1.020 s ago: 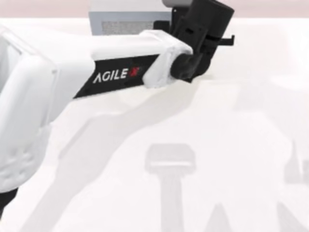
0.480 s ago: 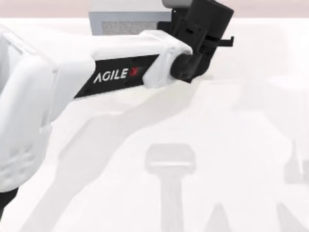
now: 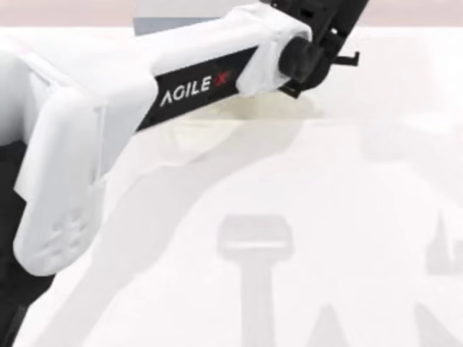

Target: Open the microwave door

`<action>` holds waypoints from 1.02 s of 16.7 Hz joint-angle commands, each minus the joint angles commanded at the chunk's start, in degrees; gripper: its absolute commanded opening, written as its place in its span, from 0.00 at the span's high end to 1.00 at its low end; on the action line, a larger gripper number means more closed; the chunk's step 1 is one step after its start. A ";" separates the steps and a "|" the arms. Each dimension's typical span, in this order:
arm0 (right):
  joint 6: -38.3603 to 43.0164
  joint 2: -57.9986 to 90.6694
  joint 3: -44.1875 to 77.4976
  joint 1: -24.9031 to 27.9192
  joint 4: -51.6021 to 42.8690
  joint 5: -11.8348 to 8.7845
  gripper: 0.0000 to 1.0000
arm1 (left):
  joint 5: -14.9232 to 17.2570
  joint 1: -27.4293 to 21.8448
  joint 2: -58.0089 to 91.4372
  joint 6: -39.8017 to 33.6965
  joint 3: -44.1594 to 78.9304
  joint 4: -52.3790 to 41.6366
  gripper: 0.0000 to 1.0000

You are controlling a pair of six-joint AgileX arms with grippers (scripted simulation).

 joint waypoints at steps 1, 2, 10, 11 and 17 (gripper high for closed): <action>0.00 0.00 0.00 0.00 0.00 0.00 0.00 | 1.10 0.31 1.46 -1.01 4.17 -4.92 1.00; 0.00 0.00 0.00 0.00 0.00 0.00 0.00 | 2.27 0.64 2.89 -2.05 8.48 -10.07 1.00; 0.00 0.00 0.00 0.00 0.00 0.00 0.00 | 11.45 3.60 11.89 -9.09 37.02 -44.60 1.00; 0.00 0.00 0.00 0.00 0.00 0.00 0.00 | 12.19 3.87 12.53 -9.55 38.86 -46.67 1.00; 0.00 0.00 0.00 0.00 0.00 0.00 0.00 | 13.15 4.22 13.37 -10.12 41.20 -49.17 1.00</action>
